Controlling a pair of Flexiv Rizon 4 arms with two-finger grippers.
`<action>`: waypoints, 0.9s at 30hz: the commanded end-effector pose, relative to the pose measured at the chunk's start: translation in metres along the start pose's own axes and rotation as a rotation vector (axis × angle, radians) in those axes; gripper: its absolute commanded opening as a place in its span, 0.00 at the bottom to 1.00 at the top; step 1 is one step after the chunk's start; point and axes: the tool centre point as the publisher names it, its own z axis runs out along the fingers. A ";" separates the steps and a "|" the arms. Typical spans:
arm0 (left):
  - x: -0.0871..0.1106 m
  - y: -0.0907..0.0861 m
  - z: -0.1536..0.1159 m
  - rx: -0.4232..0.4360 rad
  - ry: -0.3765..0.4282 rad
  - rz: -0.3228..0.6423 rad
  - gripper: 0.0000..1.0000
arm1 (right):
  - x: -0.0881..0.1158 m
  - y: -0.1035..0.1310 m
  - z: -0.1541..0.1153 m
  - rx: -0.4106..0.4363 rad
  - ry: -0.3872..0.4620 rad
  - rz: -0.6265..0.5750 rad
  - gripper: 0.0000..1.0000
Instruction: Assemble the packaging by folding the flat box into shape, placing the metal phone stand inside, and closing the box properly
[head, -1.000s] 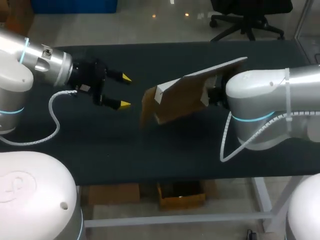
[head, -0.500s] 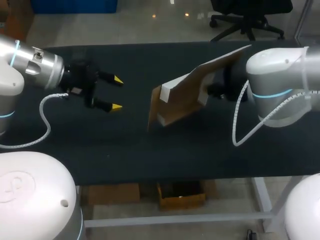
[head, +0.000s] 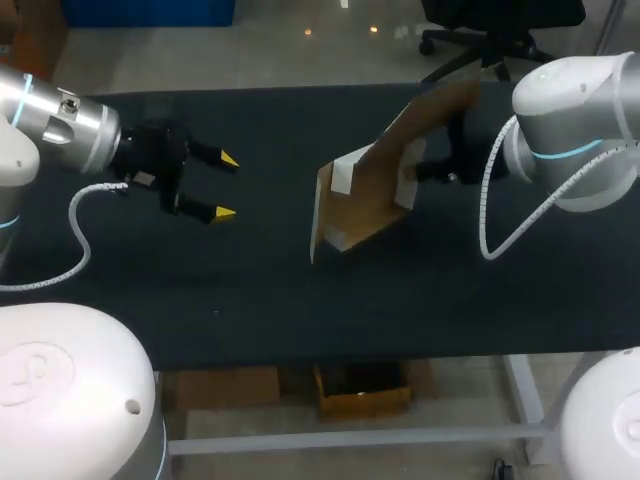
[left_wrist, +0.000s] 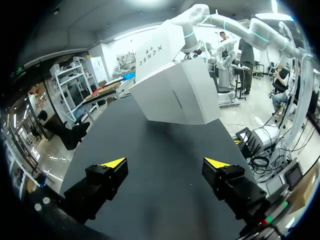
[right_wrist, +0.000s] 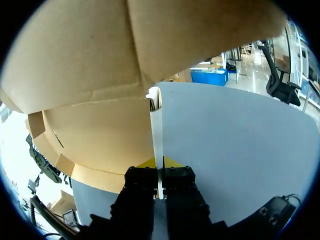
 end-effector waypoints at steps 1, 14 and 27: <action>0.000 0.000 -0.001 0.000 0.003 0.000 1.00 | -0.002 0.003 -0.002 0.144 0.018 0.002 0.00; 0.000 0.000 -0.001 0.000 0.003 0.000 1.00 | -0.004 0.005 -0.005 0.133 0.044 0.004 0.00; 0.001 0.001 0.001 -0.157 -0.098 0.003 1.00 | -0.007 0.017 -0.024 0.364 0.045 0.109 0.00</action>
